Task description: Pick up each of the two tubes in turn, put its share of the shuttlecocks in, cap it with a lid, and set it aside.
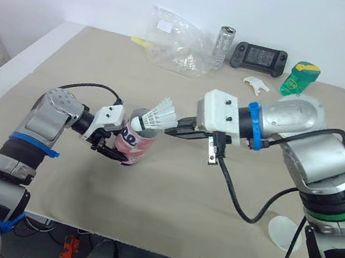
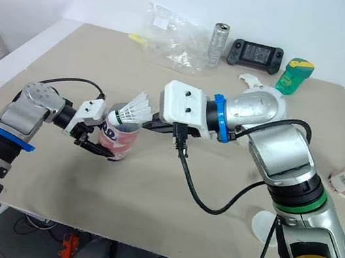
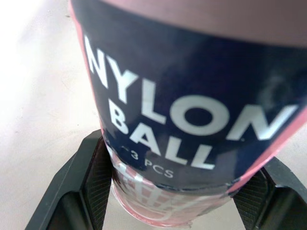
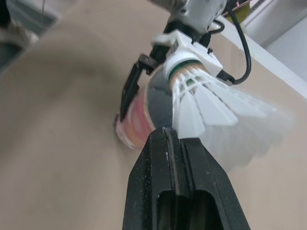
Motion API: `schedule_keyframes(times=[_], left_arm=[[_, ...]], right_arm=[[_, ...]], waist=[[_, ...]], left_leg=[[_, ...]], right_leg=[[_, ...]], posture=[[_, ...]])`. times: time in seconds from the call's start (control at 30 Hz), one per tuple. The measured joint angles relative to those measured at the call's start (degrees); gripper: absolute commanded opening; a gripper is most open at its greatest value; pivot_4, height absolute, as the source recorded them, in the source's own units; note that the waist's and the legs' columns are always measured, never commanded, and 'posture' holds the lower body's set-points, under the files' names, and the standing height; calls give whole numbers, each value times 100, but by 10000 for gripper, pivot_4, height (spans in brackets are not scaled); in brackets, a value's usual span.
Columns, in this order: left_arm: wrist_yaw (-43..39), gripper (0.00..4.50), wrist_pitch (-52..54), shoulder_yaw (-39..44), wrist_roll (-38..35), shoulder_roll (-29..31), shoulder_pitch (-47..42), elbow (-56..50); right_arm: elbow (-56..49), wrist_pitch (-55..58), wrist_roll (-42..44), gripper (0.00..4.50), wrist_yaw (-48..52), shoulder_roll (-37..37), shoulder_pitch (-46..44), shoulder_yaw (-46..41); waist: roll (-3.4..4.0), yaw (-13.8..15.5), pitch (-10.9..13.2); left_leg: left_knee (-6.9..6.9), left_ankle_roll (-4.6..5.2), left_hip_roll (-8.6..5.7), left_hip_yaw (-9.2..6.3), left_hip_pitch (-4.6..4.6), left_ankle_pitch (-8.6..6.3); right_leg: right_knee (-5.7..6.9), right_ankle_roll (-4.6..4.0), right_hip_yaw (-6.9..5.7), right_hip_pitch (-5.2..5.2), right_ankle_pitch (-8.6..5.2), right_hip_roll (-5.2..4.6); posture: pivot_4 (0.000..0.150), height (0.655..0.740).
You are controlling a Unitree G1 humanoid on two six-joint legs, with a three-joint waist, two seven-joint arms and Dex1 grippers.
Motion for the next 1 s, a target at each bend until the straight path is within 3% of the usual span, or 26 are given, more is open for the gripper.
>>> schedule_keyframes(times=[0.3,0.5,0.6,0.8,1.0], left_arm=[[2,29887,26,21,-19,16,31,-29],[2,29887,38,26,-18,28,38,-34],[5,29887,40,26,-17,26,36,-33],[9,29887,50,27,-20,12,37,-38],[61,29887,119,45,-49,11,106,-145]], right_arm=[[778,-665,-422,857,541,-159,-212,-39],[724,-728,-434,857,873,3,-244,2],[709,-599,-494,9648,892,246,-342,107],[680,37,-299,37955,842,572,-412,97],[401,902,308,37955,555,179,-262,-899]], waist=[[0,2,0],[0,-5,0],[1,-6,0],[1,2,1],[0,8,0]], left_leg=[[-3,-1,-2,-1,0,0],[-7,-1,2,-4,2,0],[-6,-1,2,-3,2,0],[-5,-2,0,-8,2,1],[-5,-2,-6,-14,-1,1]], right_leg=[[0,-15,-1,0,4,-2],[2,-19,-5,-1,2,2],[3,-21,-4,-1,4,1],[3,-32,-9,1,10,0],[1,-31,-16,6,8,-7]], posture=[[1500,7394],[1500,7394],[1500,7394],[1500,7394],[1500,7394]])
